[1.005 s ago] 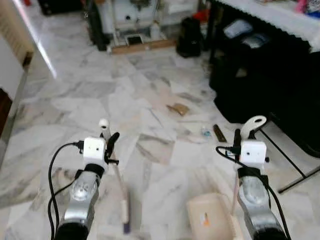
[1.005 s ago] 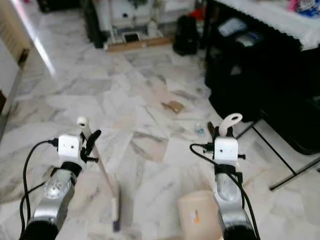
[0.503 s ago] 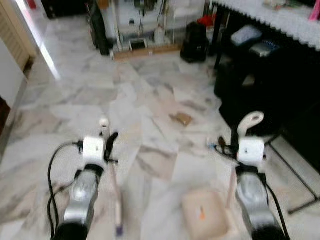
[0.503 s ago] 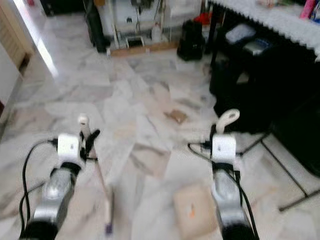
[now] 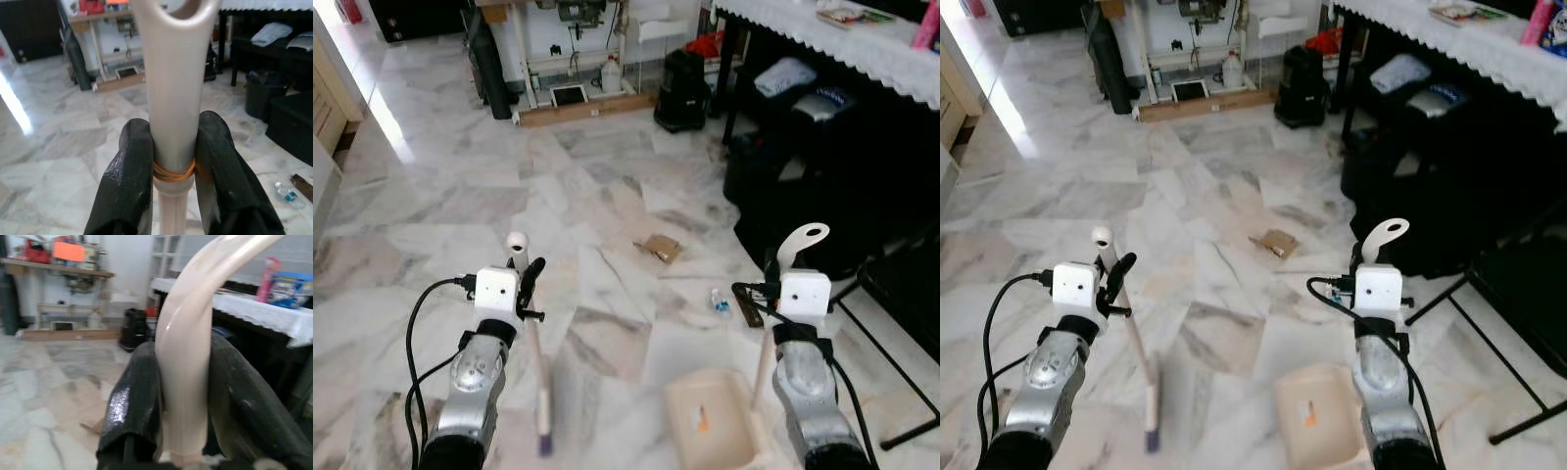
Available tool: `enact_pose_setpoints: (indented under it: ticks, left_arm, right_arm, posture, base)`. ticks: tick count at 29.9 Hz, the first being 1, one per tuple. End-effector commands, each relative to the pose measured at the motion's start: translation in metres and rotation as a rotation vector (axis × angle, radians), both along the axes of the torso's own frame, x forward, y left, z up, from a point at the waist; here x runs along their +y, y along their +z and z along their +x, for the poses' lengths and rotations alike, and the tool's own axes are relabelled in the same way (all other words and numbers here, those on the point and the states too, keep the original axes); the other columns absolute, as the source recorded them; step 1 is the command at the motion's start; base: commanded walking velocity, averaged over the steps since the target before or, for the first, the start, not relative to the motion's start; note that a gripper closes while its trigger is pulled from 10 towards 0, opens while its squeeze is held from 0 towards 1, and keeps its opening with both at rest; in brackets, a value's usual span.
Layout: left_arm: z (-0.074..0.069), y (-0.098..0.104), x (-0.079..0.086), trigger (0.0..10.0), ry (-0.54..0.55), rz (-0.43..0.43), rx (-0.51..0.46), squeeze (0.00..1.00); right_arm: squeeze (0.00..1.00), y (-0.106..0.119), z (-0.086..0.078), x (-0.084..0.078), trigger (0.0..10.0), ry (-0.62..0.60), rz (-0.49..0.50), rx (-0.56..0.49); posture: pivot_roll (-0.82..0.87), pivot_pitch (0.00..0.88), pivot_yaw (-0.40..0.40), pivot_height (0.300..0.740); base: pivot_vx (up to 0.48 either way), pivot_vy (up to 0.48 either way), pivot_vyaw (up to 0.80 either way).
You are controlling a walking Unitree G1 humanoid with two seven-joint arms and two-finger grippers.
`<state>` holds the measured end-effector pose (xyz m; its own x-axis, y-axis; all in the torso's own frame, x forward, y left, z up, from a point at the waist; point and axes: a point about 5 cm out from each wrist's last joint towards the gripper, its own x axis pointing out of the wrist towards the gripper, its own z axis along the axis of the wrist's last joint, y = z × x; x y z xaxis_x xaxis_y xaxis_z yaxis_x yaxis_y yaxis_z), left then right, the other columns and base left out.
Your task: Sweep floor
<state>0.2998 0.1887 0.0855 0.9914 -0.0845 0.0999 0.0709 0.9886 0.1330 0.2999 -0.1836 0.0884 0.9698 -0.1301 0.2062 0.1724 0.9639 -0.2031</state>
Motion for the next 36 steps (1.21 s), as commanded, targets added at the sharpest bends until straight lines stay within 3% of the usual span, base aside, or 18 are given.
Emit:
enact_pose_setpoints:
  ticks: [1, 20, 29, 36]
  left_arm:
    - [0.0045, 0.0115, -0.0016, 10.0, -0.013, 0.013, -0.053, 0.0]
    - [0.0021, 0.0097, 0.001, 10.0, -0.01, 0.018, -0.047, 0.0]
    - [0.0037, 0.0108, -0.0003, 10.0, -0.008, 0.014, -0.05, 0.0]
    - [0.005, 0.012, 0.0, 10.0, -0.002, 0.013, -0.054, 0.0]
  right_arm:
    - [0.0, 0.0066, 0.0012, 0.0026, 10.0, 0.007, 0.014, -0.037]
    - [0.0, 0.0065, 0.0009, 0.0061, 10.0, 0.02, 0.009, -0.039]
    - [0.0, 0.0094, 0.0025, 0.0053, 10.0, 0.025, 0.006, -0.049]
    - [0.0, 0.0106, 0.0026, 0.0063, 10.0, 0.032, 0.012, -0.054]
  posture:
    - [-0.04, 0.029, 0.025, 0.74]
    - [-0.03, 0.007, 0.027, 0.74]
    - [-0.03, 0.02, 0.022, 0.74]
    - [-0.03, 0.03, 0.021, 0.74]
  base:
    - [0.39, 0.0, 0.0]
    - [0.39, 0.0, 0.0]
    - [0.389, 0.0, 0.48]
    - [0.391, 0.0, 0.0]
